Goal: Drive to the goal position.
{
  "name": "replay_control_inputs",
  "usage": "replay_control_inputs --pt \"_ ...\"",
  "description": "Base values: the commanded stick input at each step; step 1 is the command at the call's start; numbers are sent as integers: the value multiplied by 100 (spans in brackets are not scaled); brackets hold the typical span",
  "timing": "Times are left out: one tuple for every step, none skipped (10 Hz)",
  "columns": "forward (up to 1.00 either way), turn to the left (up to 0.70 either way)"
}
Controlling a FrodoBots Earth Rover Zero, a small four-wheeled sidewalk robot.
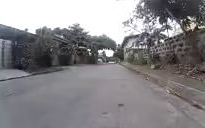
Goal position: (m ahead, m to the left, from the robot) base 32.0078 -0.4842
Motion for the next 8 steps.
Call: replay_control_inputs --pt "100 -37" --pt "100 -37" --pt "100 -37" --pt "100 -34" --pt "100 -10" --pt "100 3" --pt "100 3" --pt "100 3"
